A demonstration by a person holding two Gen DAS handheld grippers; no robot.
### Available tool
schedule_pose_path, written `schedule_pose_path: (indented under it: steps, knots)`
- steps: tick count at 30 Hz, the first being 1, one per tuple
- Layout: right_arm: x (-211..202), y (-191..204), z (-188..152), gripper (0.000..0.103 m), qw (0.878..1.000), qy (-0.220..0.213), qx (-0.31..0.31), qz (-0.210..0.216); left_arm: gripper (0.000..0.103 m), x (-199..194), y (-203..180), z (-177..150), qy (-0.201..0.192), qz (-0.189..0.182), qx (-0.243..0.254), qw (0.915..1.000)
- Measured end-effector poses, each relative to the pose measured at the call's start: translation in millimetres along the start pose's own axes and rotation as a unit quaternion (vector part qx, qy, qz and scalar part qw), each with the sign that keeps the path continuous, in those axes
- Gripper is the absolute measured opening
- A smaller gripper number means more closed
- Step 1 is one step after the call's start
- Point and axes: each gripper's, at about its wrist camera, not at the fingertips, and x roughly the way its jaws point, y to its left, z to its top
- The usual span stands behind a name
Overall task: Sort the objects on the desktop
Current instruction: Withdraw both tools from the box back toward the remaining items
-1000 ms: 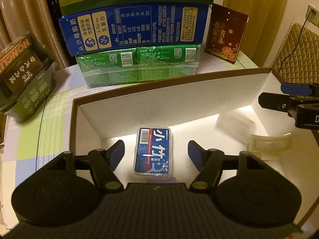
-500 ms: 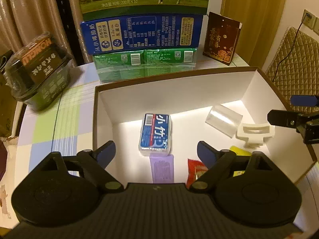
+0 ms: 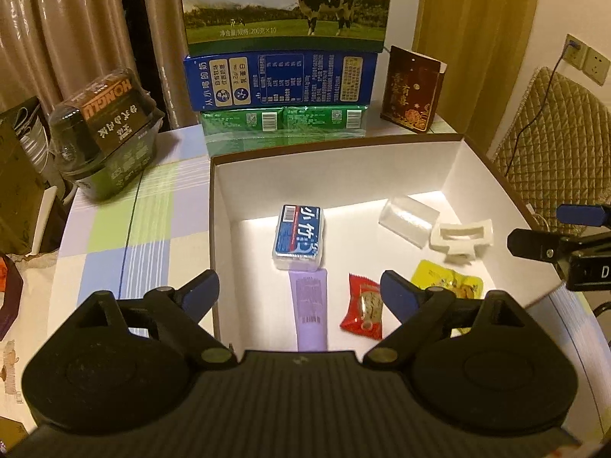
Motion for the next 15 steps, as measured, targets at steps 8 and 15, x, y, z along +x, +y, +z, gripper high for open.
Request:
schedule_pose_path:
  steps: [8, 15]
  knots:
    - [-28, 17, -14, 0.101, 1.000, -0.007, 0.005, 0.000, 0.089, -35, -6, -17, -0.019, -0.006, 0.004, 0.9998]
    - [-54, 31, -26, 0.101, 1.000, -0.014, -0.003, 0.012, 0.089, -66, -13, -33, -0.034, -0.001, 0.005, 0.9994]
